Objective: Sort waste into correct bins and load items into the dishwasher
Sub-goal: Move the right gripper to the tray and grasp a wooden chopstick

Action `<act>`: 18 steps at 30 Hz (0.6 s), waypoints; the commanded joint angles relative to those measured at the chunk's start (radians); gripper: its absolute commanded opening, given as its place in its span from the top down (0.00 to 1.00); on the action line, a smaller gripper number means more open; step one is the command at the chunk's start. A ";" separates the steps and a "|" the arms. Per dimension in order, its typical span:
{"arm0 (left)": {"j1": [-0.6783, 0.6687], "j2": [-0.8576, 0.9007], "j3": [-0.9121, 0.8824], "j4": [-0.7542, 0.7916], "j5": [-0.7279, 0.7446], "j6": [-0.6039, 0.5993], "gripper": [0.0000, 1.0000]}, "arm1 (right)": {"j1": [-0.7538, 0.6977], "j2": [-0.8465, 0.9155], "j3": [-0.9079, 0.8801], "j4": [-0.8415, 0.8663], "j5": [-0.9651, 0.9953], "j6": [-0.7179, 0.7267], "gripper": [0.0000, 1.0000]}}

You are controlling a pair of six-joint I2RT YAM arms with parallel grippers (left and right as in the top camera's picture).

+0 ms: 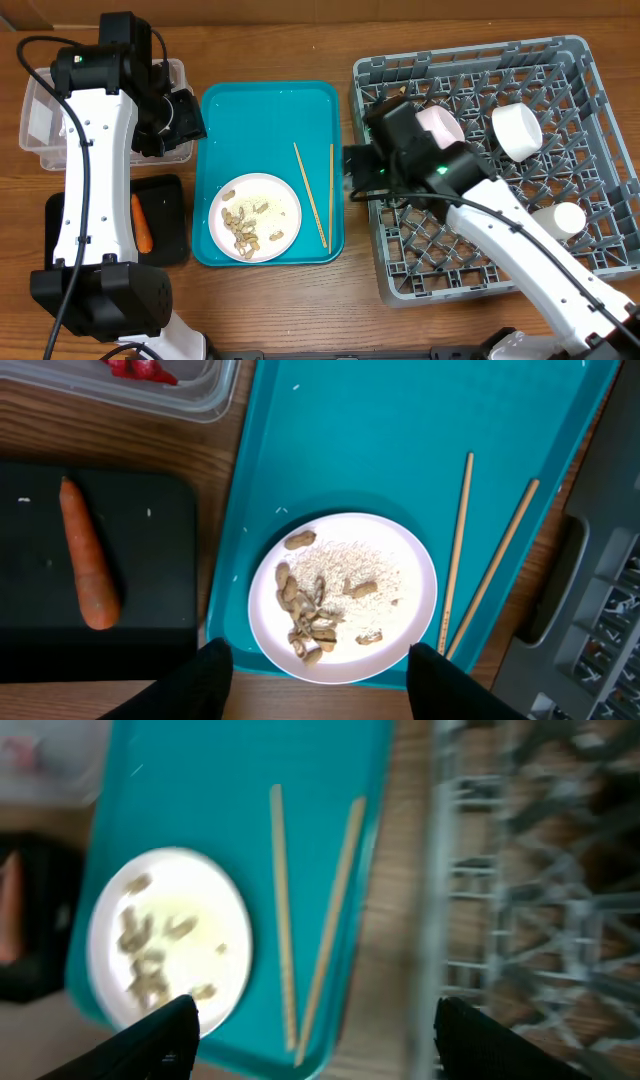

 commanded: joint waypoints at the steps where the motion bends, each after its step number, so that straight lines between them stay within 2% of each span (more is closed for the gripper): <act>1: 0.000 -0.006 0.010 -0.005 -0.018 0.013 0.40 | 0.063 0.072 0.015 0.026 -0.140 -0.049 0.22; 4: 0.000 -0.006 0.008 -0.006 -0.017 0.013 0.39 | 0.092 0.168 0.015 0.082 -0.139 -0.049 0.25; 10: 0.000 -0.006 -0.011 -0.005 -0.018 0.013 0.39 | 0.092 0.303 0.015 0.122 -0.120 -0.048 0.39; 15: 0.000 -0.004 -0.030 0.002 -0.017 0.013 0.39 | 0.092 0.344 0.015 0.123 -0.082 -0.049 0.51; 18: 0.000 -0.004 -0.030 0.006 -0.017 0.013 0.39 | 0.093 0.345 0.015 0.123 -0.080 -0.049 0.53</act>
